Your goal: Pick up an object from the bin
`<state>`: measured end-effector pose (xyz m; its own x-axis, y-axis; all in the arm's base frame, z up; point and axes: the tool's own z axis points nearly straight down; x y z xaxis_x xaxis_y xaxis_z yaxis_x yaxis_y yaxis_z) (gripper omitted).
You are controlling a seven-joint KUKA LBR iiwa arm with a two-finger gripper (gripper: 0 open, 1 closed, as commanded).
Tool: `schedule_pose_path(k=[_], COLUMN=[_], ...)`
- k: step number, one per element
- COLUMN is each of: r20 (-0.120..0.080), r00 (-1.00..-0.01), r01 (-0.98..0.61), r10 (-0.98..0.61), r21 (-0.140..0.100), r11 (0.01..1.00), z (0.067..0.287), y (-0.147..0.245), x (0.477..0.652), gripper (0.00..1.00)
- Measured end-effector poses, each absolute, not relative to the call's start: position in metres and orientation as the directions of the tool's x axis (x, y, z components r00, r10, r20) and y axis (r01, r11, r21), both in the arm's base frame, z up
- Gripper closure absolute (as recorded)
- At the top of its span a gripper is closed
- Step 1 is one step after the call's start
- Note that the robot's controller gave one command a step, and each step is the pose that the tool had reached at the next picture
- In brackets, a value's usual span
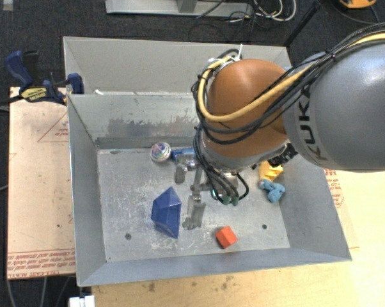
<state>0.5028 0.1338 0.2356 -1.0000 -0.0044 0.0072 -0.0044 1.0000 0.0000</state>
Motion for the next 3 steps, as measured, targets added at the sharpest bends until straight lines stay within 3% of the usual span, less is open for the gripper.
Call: schedule_pose_path(k=[1,2,3], r20=[0.007,0.002,-0.006], r00=[-0.999,-0.903,-0.903], r01=[-0.047,-0.429,-0.430], r10=[-0.047,-0.429,-0.430], r21=[0.000,-0.001,0.000], r11=[0.999,0.903,0.903], z=[0.092,0.095,0.096], y=[0.153,0.090,0.092], x=[0.505,0.502,0.503], gripper=[0.00,0.00,1.00])
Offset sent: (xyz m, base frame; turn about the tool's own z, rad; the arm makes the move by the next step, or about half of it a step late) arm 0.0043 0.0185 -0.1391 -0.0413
